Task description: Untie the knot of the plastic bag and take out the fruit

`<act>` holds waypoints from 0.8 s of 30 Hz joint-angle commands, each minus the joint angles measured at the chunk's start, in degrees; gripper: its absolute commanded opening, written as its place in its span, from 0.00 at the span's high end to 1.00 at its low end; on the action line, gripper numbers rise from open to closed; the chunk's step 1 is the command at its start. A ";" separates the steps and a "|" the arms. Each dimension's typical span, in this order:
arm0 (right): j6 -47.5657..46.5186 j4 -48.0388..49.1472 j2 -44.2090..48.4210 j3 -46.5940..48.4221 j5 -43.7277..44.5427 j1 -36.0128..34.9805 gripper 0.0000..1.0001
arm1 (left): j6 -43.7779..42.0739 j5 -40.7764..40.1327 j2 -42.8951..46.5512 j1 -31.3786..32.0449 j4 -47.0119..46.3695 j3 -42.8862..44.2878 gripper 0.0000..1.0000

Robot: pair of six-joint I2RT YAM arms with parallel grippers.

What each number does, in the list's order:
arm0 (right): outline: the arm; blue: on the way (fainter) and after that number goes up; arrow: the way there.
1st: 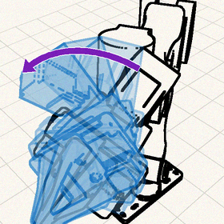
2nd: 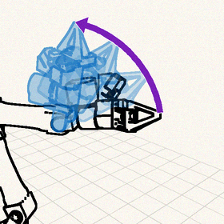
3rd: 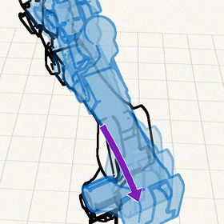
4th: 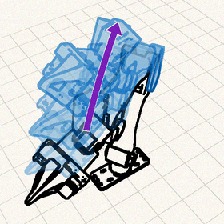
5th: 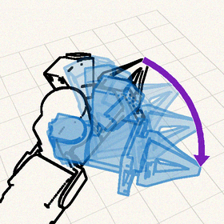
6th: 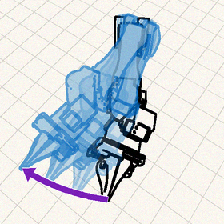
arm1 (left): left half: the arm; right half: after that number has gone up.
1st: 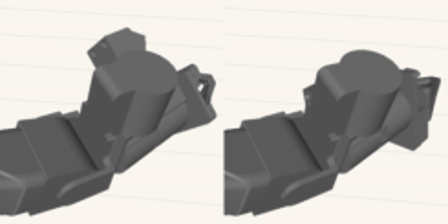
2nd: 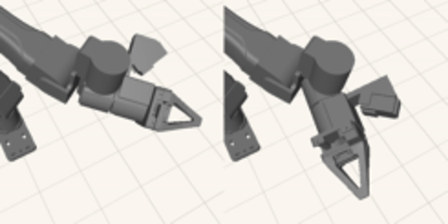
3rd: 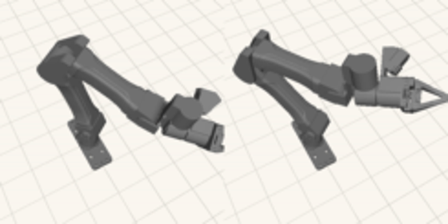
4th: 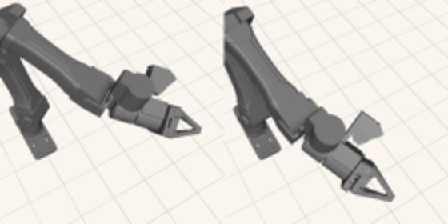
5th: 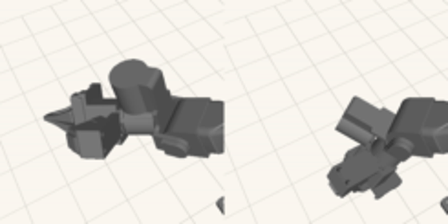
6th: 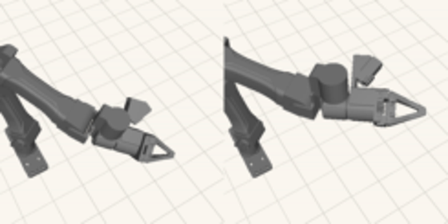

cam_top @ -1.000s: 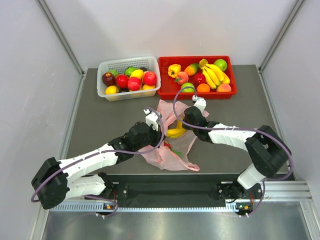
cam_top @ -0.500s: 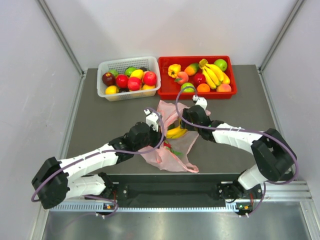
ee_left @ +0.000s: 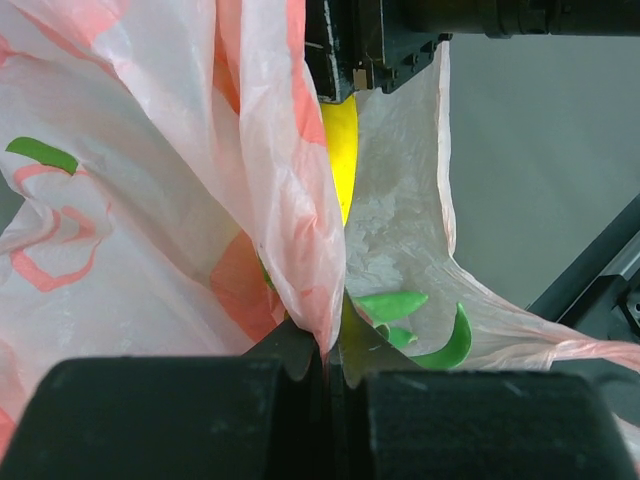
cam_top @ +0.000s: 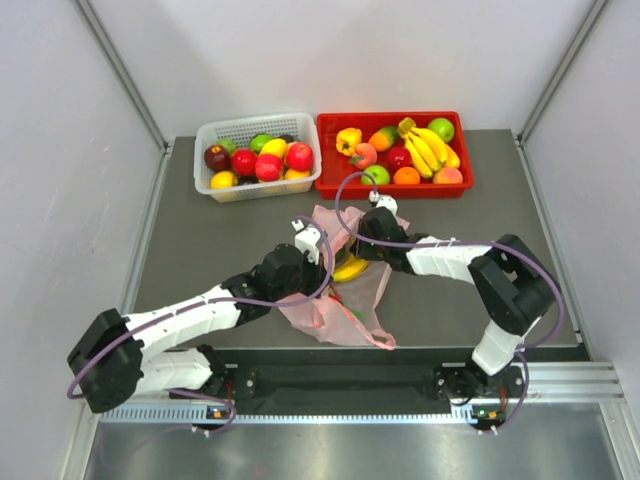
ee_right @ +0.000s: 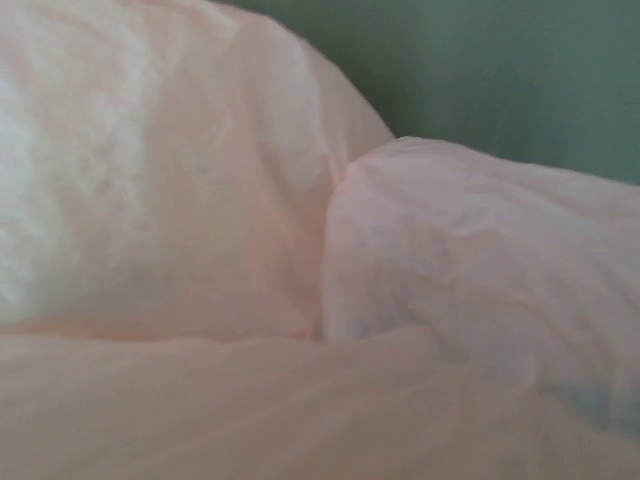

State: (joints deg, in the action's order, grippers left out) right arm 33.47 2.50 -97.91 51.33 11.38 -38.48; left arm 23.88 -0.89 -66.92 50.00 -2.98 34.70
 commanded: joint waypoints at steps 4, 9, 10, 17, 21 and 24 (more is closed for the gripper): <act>-2.27 -0.21 7.64 -2.46 -3.98 1.48 1.00 | -0.67 0.01 0.73 0.19 -2.03 1.69 1.00; -10.96 -11.77 14.50 -0.01 -17.33 4.46 1.00 | -1.46 -3.06 1.17 0.27 0.25 2.56 1.00; -13.93 -13.65 15.37 1.13 -20.31 4.55 1.00 | -1.64 -5.07 1.78 0.19 0.52 2.74 1.00; -24.22 -28.77 17.84 1.93 -32.37 4.38 1.00 | -3.22 -9.74 3.11 0.19 1.05 5.46 1.00; -25.21 -30.28 20.56 0.79 -35.80 3.68 1.00 | -4.19 -10.89 2.58 0.19 1.40 7.48 1.00; -25.91 -30.63 24.68 -0.09 -38.88 3.41 1.00 | -4.45 -11.86 2.14 0.27 2.28 7.93 1.00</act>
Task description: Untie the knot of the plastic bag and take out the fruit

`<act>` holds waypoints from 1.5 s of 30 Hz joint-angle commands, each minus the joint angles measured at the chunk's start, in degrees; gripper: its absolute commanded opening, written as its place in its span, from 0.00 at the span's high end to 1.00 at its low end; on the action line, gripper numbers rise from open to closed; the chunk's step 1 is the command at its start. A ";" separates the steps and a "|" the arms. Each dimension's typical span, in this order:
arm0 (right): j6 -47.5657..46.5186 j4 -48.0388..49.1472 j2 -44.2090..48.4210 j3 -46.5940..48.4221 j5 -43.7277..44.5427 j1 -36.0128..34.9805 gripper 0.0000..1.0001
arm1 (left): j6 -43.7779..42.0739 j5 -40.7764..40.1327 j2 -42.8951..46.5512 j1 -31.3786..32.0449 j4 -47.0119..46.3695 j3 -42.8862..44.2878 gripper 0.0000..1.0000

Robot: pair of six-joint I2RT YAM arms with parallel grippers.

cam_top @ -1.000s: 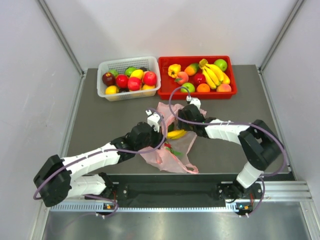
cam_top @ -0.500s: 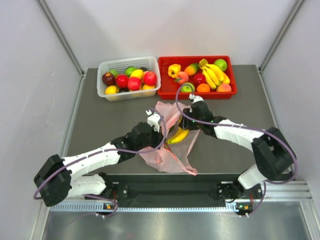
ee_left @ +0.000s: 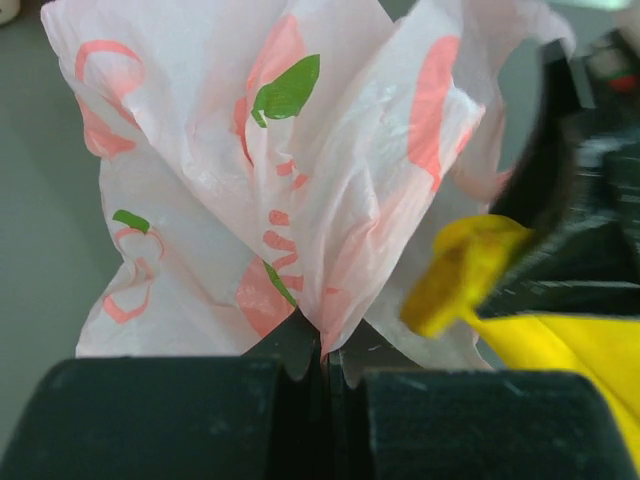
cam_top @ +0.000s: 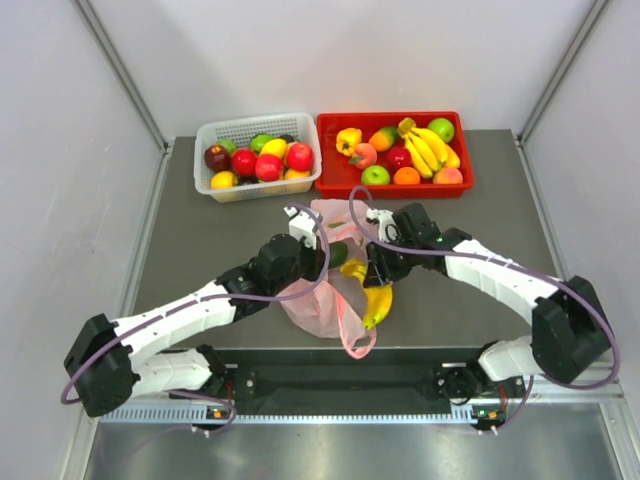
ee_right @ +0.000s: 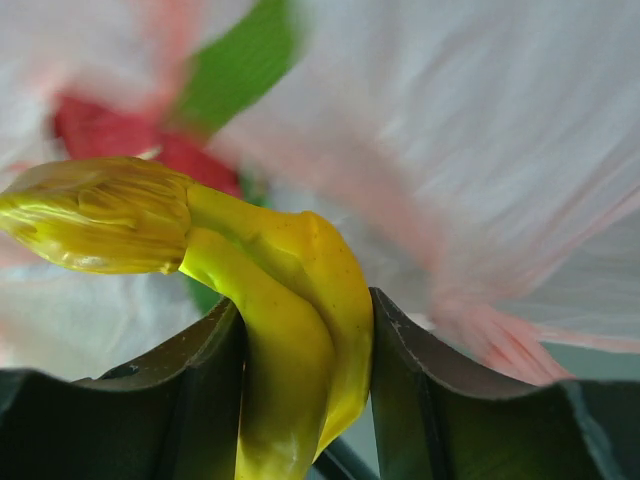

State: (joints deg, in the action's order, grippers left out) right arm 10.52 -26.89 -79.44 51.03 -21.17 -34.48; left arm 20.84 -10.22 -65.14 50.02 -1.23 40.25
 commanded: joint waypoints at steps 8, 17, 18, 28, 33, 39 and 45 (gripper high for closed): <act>-2.80 6.05 25.90 -2.94 -19.17 -0.50 1.00 | -0.54 -1.91 0.28 0.08 -0.26 0.27 1.00; 5.72 11.86 27.68 3.28 8.75 4.23 1.00 | 0.69 0.46 0.46 0.17 -1.75 -1.40 1.00; 6.78 12.74 26.54 5.12 12.69 5.55 1.00 | 0.78 0.72 0.37 0.17 -1.84 -1.66 1.00; 11.80 27.25 0.72 18.38 30.64 20.24 1.00 | 1.75 3.36 -0.42 0.17 -3.86 -3.25 1.00; 13.47 21.37 -19.47 35.79 32.07 25.24 1.00 | 1.66 4.85 -1.39 0.08 -4.92 -2.98 1.00; 11.63 16.97 -34.53 51.27 35.05 25.87 0.98 | 0.87 5.82 -1.65 0.08 -4.92 -2.19 1.00; 8.82 11.52 -45.08 64.36 36.81 26.13 0.69 | 0.61 5.74 -1.30 0.08 -4.57 -1.67 1.00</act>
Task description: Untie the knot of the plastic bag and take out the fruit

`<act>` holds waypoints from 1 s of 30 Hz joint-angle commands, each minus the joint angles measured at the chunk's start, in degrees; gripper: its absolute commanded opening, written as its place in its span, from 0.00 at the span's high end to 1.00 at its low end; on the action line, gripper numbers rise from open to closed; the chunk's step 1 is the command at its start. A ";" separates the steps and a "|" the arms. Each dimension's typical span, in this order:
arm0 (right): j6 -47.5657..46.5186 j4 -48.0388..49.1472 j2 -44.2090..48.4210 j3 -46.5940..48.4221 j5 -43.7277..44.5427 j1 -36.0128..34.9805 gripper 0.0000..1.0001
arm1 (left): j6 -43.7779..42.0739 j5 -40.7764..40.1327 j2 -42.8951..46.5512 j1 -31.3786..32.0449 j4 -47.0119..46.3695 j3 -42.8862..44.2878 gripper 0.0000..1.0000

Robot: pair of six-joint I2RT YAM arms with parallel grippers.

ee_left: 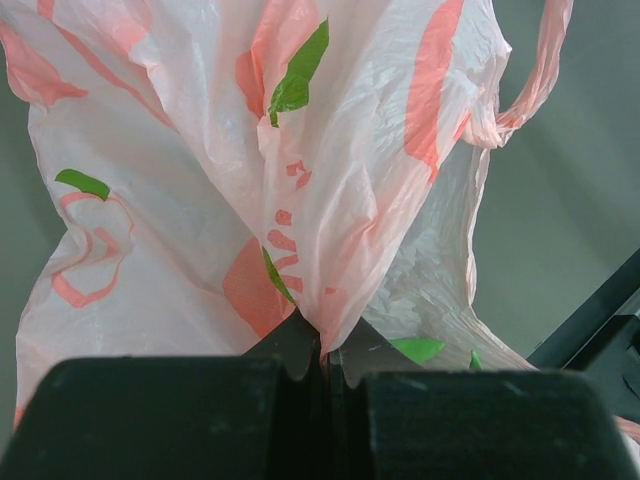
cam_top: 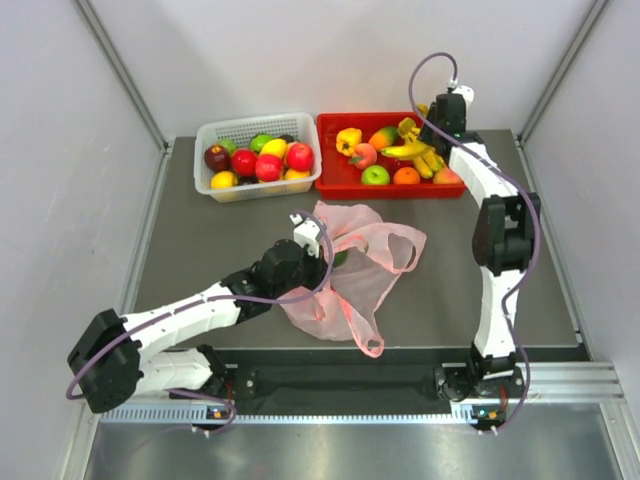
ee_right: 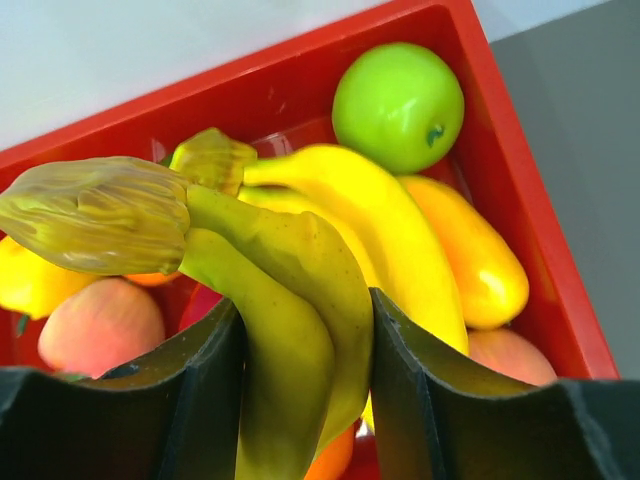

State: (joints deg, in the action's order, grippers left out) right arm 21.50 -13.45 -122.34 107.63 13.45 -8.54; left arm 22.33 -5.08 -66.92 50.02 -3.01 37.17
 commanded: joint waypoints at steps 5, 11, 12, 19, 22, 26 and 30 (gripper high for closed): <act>-4.88 -5.87 -5.27 15.48 2.28 0.27 0.00 | -1.14 -0.72 0.91 0.08 -2.01 1.50 1.00; -5.06 -5.10 8.30 8.34 -2.79 0.19 0.00 | -1.85 -0.28 1.52 0.08 -1.83 2.38 1.00; -4.89 -4.31 11.48 5.42 -4.73 0.10 0.00 | -2.46 0.33 1.61 0.17 -1.65 2.99 1.00; -4.62 0.18 41.80 -27.09 -17.40 -4.20 0.03 | -4.05 6.99 3.37 0.08 0.54 4.40 1.00; -5.59 -0.09 54.20 -41.49 -19.25 -8.85 0.08 | -3.43 10.43 4.24 0.17 1.34 2.92 1.00; -7.17 -3.68 68.69 -51.17 -23.72 -18.93 0.24 | -0.89 12.20 5.74 0.17 2.04 -0.34 1.00; -5.77 -5.44 76.80 -59.63 -23.21 -28.45 0.38 | 1.31 10.54 10.12 0.25 2.39 -4.29 1.00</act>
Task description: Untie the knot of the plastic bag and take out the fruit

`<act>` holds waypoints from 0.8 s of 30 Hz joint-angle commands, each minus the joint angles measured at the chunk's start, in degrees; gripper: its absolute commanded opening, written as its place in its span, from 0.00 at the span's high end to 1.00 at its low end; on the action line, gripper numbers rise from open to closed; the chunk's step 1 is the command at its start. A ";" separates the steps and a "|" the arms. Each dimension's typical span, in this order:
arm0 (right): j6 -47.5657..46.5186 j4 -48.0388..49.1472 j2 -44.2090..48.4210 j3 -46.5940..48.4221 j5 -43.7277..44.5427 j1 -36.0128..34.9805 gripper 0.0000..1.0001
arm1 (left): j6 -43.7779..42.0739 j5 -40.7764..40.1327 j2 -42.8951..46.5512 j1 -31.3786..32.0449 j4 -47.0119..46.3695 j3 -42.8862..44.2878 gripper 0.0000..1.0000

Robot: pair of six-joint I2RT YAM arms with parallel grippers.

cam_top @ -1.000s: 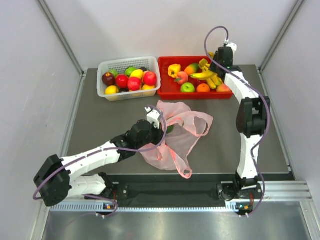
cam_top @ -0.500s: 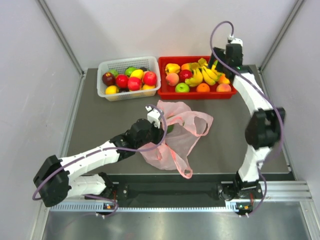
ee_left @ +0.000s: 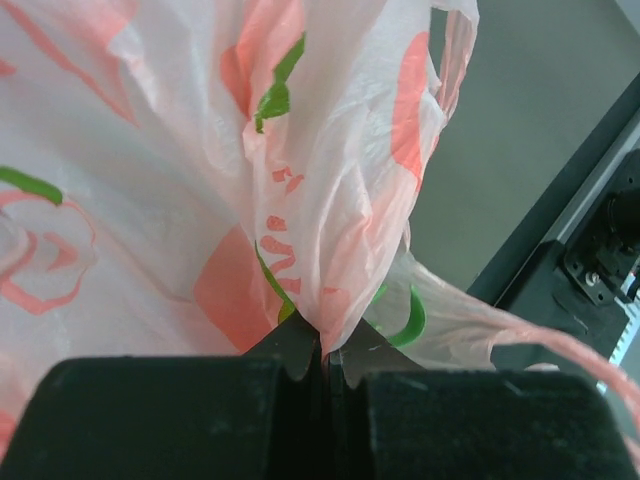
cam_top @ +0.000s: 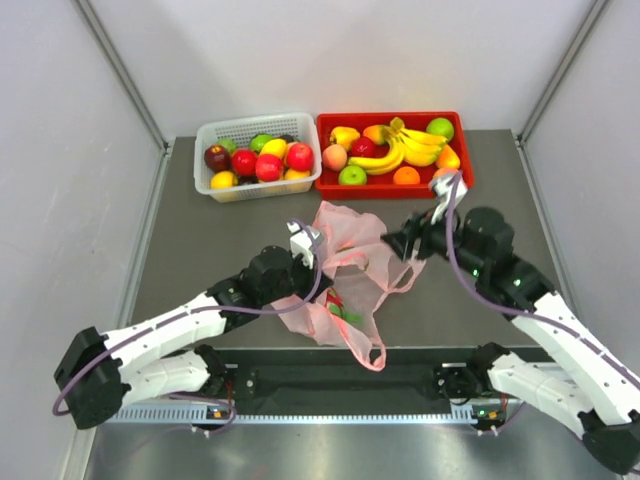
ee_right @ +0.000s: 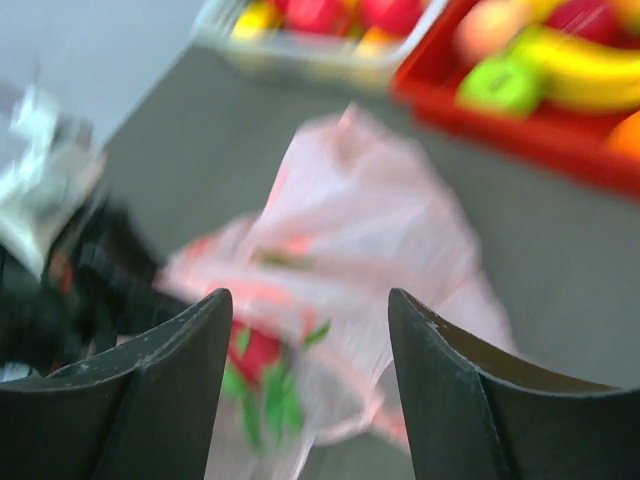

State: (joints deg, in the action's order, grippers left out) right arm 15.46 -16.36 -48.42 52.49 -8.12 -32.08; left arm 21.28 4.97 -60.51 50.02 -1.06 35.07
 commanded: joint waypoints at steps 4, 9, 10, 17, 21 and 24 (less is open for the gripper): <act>2.64 -1.05 7.20 -12.91 1.43 -14.14 0.39 | 5.08 -0.14 6.45 0.17 1.06 -4.22 1.00; 4.13 3.17 3.53 -17.42 7.76 -27.93 0.37 | 9.74 0.30 8.21 0.69 2.03 -7.72 1.00; 4.66 3.61 1.95 -17.77 10.29 -29.78 0.36 | 10.27 0.13 8.22 0.87 1.94 -8.26 1.00; 7.74 9.67 -9.31 -15.84 23.68 -38.94 0.30 | 14.66 -3.56 9.18 5.87 -1.48 -13.53 1.00; 7.92 11.00 -11.95 -15.40 22.01 -40.17 0.31 | 15.81 -7.08 10.06 7.99 -1.75 -15.20 1.00; 8.18 11.61 -14.15 -15.31 22.79 -40.96 0.27 | 17.39 -8.05 10.67 9.13 -3.42 -17.49 1.00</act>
State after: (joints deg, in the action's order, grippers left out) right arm 22.72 -8.73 -61.01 34.63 12.19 -71.57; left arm 36.23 -0.12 -51.03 58.17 -0.99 19.57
